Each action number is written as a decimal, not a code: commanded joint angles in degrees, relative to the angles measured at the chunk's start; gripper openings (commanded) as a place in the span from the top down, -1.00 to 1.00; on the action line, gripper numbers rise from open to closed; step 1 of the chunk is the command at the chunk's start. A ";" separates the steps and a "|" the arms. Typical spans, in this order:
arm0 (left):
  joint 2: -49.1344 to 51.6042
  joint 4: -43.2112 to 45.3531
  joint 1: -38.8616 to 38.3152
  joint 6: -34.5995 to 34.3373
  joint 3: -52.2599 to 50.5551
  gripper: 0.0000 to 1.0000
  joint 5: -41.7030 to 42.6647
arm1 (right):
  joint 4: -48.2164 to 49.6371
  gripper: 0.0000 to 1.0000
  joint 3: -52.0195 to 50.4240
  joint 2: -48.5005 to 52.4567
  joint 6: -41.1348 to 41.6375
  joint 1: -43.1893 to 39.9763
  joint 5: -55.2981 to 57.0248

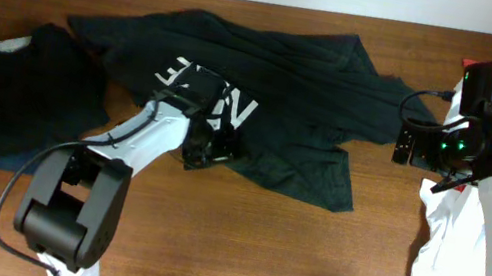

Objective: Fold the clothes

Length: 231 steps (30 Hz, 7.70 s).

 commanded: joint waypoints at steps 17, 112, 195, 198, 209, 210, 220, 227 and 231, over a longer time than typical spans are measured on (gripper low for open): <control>-6.25 -23.93 23.74 6.84 7.96 -0.74 -17.35 | -0.57 -0.97 0.37 0.79 0.50 -0.48 0.90; 3.82 1.25 33.55 20.76 86.33 0.99 -11.76 | 21.86 0.93 60.30 24.55 2.12 -11.89 -4.59; -6.78 -8.22 26.69 17.03 -8.55 -0.28 -22.93 | 36.11 0.92 -30.75 22.12 5.95 -15.08 8.52; -6.80 -5.77 27.19 17.07 -8.55 -0.28 -19.85 | 36.13 0.92 -30.75 22.12 6.08 -15.08 8.17; -6.80 -1.46 27.19 20.96 -8.50 0.40 -10.84 | 36.50 0.92 -30.75 22.12 6.08 -15.08 8.00; -6.80 -1.84 27.19 20.94 -8.50 0.61 -12.37 | 36.50 0.92 -30.75 22.12 6.08 -15.08 7.98; -7.54 -23.19 33.70 5.40 -8.50 0.99 -33.92 | 24.15 0.92 -30.75 22.12 7.96 -15.10 8.04; -11.76 -24.37 33.66 7.74 -8.31 0.63 -27.32 | 18.71 0.26 -24.94 21.09 7.98 -15.08 4.09; -21.51 -22.84 33.31 14.38 -5.75 0.00 -21.59 | 11.52 -0.54 -11.02 18.60 7.30 -14.93 3.85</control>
